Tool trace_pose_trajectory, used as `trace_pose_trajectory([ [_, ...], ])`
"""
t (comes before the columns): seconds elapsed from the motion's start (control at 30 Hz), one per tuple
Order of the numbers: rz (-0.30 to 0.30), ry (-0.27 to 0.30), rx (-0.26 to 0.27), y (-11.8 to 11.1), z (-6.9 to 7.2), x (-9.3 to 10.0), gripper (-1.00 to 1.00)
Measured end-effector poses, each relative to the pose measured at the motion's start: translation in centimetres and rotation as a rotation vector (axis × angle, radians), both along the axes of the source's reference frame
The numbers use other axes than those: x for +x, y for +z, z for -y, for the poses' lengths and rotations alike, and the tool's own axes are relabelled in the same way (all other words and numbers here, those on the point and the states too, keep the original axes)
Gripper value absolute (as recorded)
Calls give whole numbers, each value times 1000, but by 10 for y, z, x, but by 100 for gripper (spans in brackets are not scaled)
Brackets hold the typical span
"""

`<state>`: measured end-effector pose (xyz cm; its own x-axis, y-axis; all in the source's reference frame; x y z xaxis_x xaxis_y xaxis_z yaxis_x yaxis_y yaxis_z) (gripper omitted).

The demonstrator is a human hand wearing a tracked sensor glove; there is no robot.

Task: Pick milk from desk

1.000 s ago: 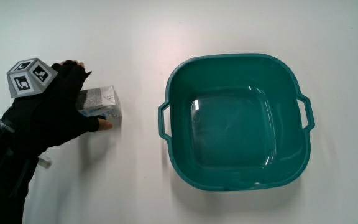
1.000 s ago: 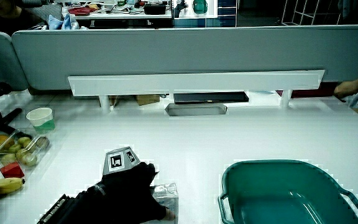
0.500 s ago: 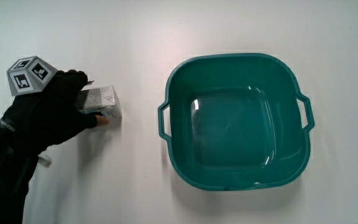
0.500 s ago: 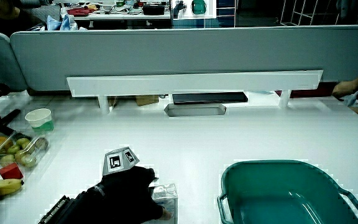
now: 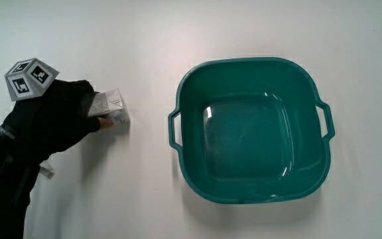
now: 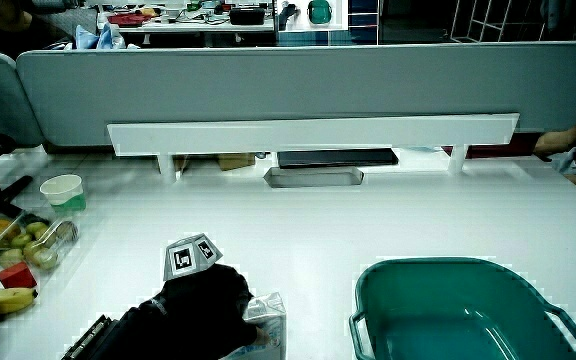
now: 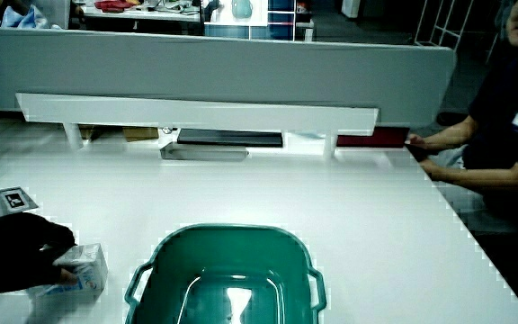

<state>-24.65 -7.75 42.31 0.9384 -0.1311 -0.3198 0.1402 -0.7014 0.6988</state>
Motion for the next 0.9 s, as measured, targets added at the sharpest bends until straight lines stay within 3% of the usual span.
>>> trace_pose_trajectory([
  [0.37, -31, 20, 31, -6, -1, -1, 100],
  [0.4, -36, 25, 4, -11, -2, 0, 100],
  [0.47, -40, 29, 15, -17, -2, 2, 100],
  [0.63, -37, 52, 57, -38, -1, 9, 100],
  [0.7, -9, 59, 85, -48, -1, 16, 100],
  [0.9, -58, 105, 133, -73, -1, 35, 100],
])
